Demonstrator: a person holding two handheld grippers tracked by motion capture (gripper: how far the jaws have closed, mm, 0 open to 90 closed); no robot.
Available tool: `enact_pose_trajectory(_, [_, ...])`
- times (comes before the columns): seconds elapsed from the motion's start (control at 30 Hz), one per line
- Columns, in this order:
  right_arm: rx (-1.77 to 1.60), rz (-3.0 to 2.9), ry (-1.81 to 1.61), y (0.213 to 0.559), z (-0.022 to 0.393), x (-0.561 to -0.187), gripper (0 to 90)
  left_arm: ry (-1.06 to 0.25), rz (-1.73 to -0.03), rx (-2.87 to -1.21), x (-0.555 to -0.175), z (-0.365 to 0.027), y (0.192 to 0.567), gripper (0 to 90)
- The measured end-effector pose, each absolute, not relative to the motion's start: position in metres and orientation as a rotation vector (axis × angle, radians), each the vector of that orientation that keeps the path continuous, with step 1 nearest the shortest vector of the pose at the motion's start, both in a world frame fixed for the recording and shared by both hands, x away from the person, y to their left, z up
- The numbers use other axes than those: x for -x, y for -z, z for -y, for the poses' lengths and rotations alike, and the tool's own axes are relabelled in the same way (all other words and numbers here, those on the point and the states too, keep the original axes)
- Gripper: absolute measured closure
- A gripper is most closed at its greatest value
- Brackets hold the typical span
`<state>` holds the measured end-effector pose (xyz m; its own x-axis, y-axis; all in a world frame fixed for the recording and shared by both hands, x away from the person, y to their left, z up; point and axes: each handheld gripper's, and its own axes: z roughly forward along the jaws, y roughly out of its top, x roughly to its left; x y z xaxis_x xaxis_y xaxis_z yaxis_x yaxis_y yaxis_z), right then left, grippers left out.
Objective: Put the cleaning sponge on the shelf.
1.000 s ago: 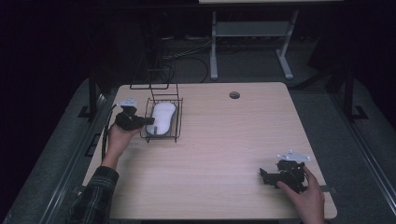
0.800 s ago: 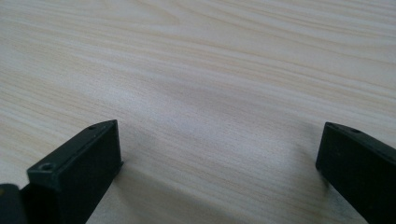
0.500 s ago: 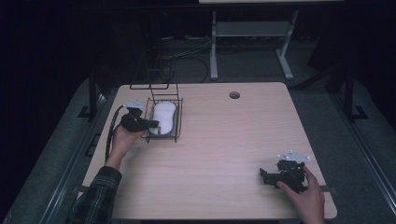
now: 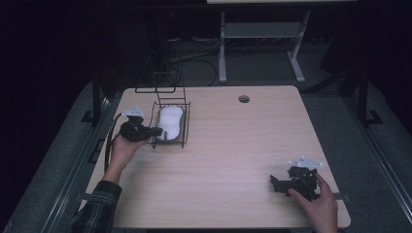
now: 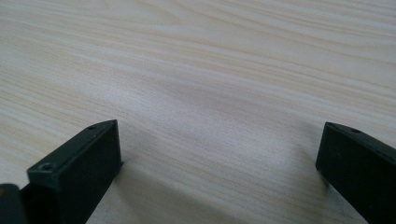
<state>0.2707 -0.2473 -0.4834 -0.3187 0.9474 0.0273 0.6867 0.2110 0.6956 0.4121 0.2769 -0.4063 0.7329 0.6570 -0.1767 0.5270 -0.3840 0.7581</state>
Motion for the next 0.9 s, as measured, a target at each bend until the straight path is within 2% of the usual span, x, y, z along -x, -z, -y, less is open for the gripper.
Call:
enact_pose_trajectory(0.1, [-1.516, -2.086, -0.869, 0.483, 0.247, -0.271, 0.0, -0.199, -0.899, -2.091, -0.403, -0.277, 0.407, 79.1])
enact_pose_trajectory(0.5, [-1.516, -2.086, -0.869, 0.483, 0.247, -0.271, 0.0, -0.286, -0.876, -2.121, -0.360, -0.273, 0.405, 46.3])
enact_pose_trajectory(0.9, [-1.515, -2.086, -0.869, 0.483, 0.247, -0.271, 0.0, -0.335, -0.846, -2.155, -0.323, -0.267, 0.417, 28.1])
